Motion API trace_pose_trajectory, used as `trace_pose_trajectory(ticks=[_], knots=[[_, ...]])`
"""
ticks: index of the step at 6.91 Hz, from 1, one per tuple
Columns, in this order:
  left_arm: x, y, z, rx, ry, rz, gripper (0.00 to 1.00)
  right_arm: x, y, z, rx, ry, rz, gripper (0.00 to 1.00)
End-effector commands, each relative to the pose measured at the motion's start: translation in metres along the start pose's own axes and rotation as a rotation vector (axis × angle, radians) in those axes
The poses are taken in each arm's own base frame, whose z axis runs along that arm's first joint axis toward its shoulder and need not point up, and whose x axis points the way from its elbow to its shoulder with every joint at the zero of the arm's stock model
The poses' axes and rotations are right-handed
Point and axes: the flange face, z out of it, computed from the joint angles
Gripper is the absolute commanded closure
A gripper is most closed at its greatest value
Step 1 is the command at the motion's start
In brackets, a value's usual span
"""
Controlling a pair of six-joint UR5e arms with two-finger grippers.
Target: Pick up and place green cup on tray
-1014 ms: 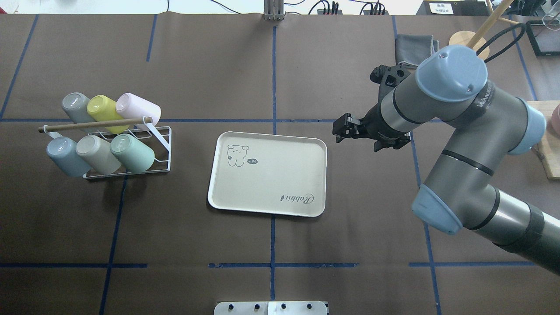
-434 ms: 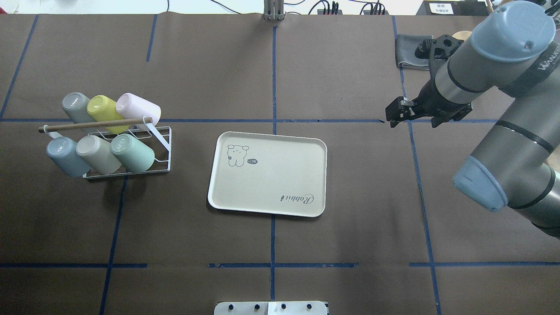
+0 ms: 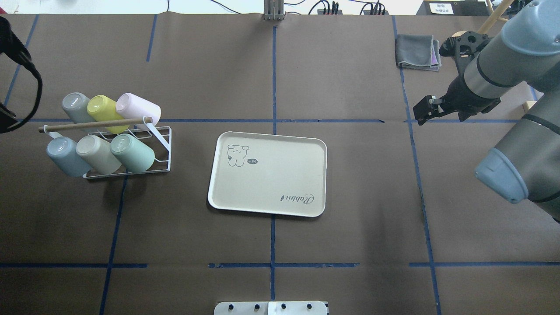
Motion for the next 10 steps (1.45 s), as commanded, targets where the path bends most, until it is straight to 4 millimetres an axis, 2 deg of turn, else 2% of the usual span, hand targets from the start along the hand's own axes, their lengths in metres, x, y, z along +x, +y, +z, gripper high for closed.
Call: trace_pose_trajectory(ticks=[1,3,5,7,8,9,10], knots=[[0.069,-0.027,0.003,-0.020,-0.181,0.209,0.00,0.019,-0.004,0.003,-0.010,0.008,-0.007,0.00],[0.140,-0.044,0.008,-0.068,-0.355,0.463,0.01,0.025,-0.004,0.005,-0.016,0.010,0.002,0.00],[0.175,-0.051,0.009,-0.162,-0.496,0.783,0.01,0.026,-0.005,0.007,-0.019,0.012,0.009,0.00],[0.219,-0.064,0.035,-0.275,-0.593,1.056,0.01,0.029,-0.006,0.012,-0.027,0.019,0.015,0.00],[0.242,-0.066,0.035,-0.282,-0.631,1.177,0.01,0.029,-0.006,0.012,-0.027,0.019,0.016,0.00],[0.258,-0.069,0.039,-0.278,-0.637,1.208,0.00,0.031,-0.007,0.012,-0.026,0.020,0.019,0.00],[0.274,-0.088,0.049,-0.302,-0.638,1.222,0.00,0.035,-0.006,0.012,-0.031,0.018,0.027,0.00]])
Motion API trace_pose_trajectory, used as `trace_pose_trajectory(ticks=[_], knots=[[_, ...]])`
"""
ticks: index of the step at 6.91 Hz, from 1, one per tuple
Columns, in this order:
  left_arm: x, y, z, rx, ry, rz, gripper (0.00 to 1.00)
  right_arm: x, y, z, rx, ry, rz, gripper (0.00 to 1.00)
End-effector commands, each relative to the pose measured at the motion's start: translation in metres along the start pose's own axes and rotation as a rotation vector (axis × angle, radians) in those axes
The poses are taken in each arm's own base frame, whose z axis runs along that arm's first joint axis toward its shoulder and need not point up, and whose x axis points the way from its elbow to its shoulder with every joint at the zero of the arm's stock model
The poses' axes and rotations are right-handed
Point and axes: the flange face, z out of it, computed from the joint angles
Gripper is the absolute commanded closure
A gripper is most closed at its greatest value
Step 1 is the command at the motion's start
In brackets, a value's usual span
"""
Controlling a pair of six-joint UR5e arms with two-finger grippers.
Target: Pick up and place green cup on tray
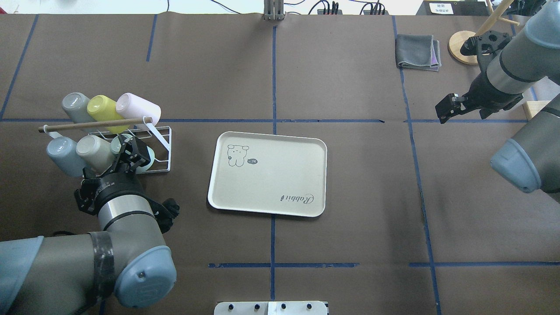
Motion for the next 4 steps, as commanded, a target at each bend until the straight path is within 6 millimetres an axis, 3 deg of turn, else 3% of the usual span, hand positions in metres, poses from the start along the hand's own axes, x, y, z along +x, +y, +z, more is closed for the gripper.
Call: trace_pose_trajectory(ticks=[1,3,4], knots=[[-0.006,-0.046,0.008,-0.059,-0.018,0.084,0.00,0.008,0.001,0.000,-0.011,-0.008,0.014,0.00],[0.001,-0.078,0.029,-0.130,-0.021,0.158,0.00,0.010,0.002,0.001,-0.013,-0.006,0.017,0.00],[0.003,-0.085,0.034,-0.142,-0.018,0.166,0.00,0.011,0.003,0.002,-0.015,-0.005,0.019,0.00]])
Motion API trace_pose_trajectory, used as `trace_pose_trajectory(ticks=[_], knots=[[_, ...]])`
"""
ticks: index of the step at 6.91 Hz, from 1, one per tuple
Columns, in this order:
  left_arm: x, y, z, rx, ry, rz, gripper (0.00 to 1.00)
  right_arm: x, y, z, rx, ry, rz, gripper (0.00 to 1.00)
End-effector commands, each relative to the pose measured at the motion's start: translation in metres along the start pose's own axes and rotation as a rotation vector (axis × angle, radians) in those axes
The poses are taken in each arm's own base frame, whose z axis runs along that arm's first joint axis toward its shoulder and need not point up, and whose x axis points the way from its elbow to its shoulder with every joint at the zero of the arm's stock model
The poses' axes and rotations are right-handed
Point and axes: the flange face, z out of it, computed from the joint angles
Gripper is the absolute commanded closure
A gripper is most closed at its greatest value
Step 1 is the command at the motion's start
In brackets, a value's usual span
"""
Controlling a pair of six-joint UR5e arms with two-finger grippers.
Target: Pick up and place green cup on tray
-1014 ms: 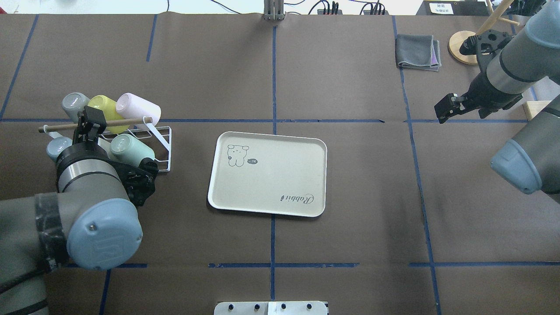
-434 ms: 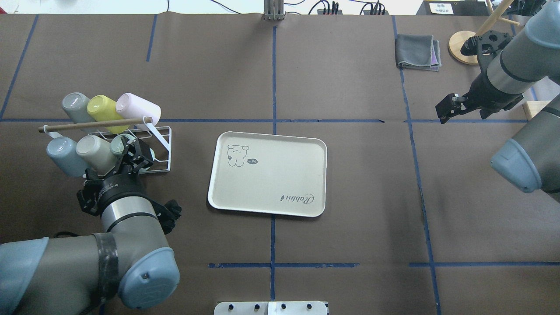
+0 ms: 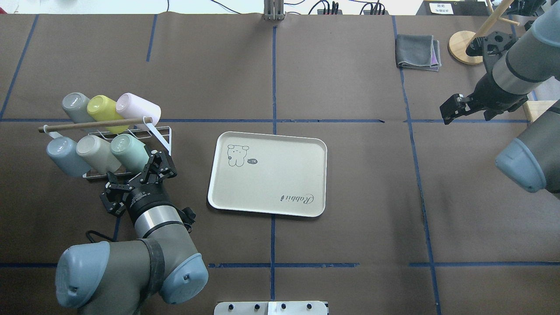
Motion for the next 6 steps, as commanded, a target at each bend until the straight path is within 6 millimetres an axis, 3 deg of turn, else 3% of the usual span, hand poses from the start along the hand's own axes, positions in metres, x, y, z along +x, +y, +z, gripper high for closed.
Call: trace_pose_trajectory(ticks=[1,2,3,6], knots=[[0.003,-0.026,0.013,-0.037,0.007,0.040,0.00,0.006,-0.001,-0.002,-0.001,-0.003,0.008,0.00],[0.001,-0.046,0.023,-0.067,-0.023,0.057,0.00,0.026,-0.002,-0.007,-0.016,-0.028,-0.006,0.00],[0.001,-0.052,0.033,-0.081,-0.020,0.063,0.00,0.058,-0.006,-0.017,-0.018,-0.043,-0.047,0.00],[0.004,-0.056,0.052,-0.113,0.004,0.083,0.00,0.130,-0.018,-0.019,-0.031,-0.058,-0.078,0.00]])
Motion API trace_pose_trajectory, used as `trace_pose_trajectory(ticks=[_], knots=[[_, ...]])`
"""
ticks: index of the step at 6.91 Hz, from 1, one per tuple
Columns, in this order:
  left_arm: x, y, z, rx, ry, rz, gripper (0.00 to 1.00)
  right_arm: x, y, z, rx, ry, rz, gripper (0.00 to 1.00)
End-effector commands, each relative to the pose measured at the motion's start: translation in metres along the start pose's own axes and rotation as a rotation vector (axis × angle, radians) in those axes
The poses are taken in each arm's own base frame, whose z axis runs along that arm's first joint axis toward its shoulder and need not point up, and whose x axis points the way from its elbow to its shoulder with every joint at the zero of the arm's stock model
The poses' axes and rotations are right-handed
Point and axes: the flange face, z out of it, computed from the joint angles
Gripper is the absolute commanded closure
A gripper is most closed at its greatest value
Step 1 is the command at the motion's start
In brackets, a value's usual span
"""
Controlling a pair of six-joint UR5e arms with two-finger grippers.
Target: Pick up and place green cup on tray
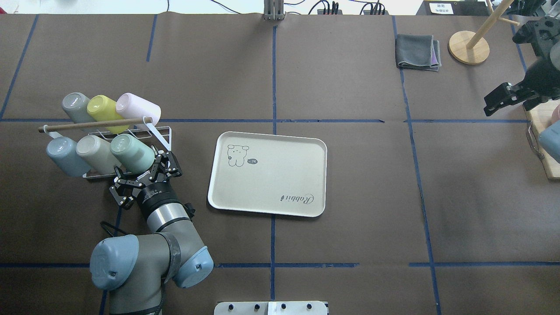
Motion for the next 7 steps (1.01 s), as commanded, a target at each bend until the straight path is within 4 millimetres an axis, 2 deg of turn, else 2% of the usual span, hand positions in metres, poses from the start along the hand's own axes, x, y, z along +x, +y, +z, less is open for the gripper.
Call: trace_pose_trajectory(ticks=[1,3,7], knots=[[0.003,-0.006,0.010,-0.017,0.012,0.018,0.00,0.047,-0.003,-0.002,-0.011,-0.007,-0.019,0.00],[0.004,-0.006,0.019,-0.031,0.025,0.021,0.00,0.057,-0.004,-0.002,-0.013,-0.010,-0.019,0.00],[0.005,-0.014,0.038,-0.055,0.047,0.030,0.00,0.056,-0.006,-0.003,-0.011,-0.011,-0.018,0.00]])
